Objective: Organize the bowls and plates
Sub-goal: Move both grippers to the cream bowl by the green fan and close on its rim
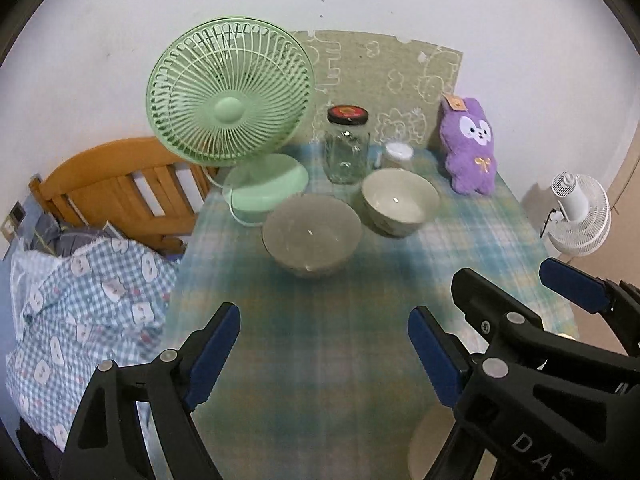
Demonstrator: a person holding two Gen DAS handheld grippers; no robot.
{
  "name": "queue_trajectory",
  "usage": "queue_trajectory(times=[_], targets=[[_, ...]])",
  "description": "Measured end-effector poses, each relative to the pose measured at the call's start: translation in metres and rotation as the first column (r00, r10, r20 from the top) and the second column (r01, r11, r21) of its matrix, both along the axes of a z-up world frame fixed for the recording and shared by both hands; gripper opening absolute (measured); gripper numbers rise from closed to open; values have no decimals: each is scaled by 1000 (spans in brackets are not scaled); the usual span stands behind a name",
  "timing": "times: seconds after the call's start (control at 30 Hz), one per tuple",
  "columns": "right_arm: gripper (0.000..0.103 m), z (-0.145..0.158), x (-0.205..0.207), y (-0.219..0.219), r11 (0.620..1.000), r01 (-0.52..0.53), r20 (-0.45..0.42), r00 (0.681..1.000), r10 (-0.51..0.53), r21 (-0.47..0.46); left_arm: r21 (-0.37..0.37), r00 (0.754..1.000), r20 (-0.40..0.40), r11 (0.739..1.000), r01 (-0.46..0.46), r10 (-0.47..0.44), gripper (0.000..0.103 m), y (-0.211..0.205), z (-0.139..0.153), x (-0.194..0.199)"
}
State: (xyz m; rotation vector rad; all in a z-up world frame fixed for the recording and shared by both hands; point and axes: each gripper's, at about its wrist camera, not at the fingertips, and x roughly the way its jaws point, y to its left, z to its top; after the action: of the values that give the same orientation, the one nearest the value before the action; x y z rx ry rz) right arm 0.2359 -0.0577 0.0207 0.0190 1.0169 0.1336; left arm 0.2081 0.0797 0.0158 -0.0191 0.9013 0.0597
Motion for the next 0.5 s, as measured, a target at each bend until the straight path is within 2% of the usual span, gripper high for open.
queue_trajectory(times=[0.1, 0.17, 0.5], targets=[[76, -6, 18, 13, 1000, 23, 3, 1000, -23, -1, 10, 1000, 7, 1000, 11, -11, 87, 15, -3, 19], [71, -12, 30, 23, 999, 38, -1, 999, -38, -3, 8, 1000, 8, 1000, 12, -12, 87, 25, -7, 30], [68, -52, 78, 48, 995, 92, -7, 996, -92, -25, 10, 999, 1, 999, 39, -39, 87, 50, -40, 83]])
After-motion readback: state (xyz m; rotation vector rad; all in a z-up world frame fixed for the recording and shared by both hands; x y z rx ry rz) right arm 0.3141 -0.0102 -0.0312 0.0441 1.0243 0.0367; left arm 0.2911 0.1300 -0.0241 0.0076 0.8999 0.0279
